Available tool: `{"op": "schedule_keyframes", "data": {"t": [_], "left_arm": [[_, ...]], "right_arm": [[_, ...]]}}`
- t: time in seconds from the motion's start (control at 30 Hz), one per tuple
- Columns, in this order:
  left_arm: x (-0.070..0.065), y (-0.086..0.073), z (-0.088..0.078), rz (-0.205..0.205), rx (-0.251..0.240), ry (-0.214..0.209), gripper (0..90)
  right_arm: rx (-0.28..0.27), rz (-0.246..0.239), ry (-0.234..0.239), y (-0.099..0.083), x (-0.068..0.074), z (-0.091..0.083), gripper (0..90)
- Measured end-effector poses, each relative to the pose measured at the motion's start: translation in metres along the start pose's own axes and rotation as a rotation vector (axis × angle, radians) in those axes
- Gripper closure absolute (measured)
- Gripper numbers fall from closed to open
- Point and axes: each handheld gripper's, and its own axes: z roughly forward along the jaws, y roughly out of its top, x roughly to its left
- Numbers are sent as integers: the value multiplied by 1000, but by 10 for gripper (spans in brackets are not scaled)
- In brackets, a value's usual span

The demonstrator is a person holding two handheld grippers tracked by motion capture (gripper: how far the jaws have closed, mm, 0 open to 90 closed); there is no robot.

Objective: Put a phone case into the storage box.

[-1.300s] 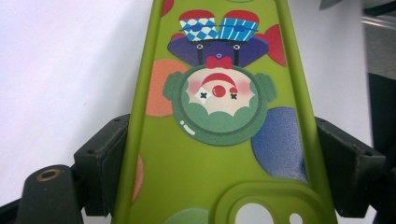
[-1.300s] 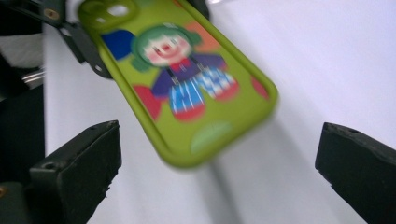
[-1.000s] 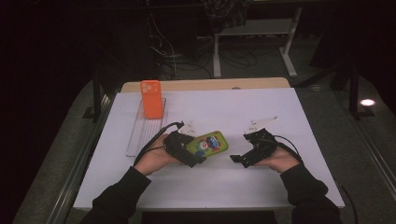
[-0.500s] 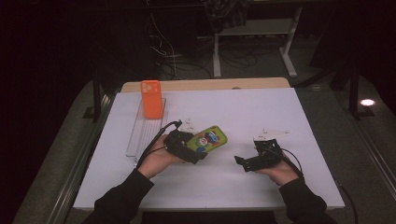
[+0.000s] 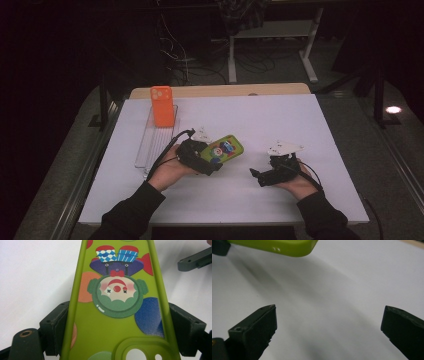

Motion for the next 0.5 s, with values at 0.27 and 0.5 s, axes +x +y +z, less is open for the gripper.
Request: {"op": "schedule_keyframes", "data": {"t": [0.27, 0.5], "left_arm": [[1, 0, 0, 40, 40, -1, 158], [2, 0, 0, 54, 47, 1, 158]], "right_arm": [[-41, -187, -104, 6, 13, -1, 0], [-48, -400, -205, 9, 28, 1, 0]]}}
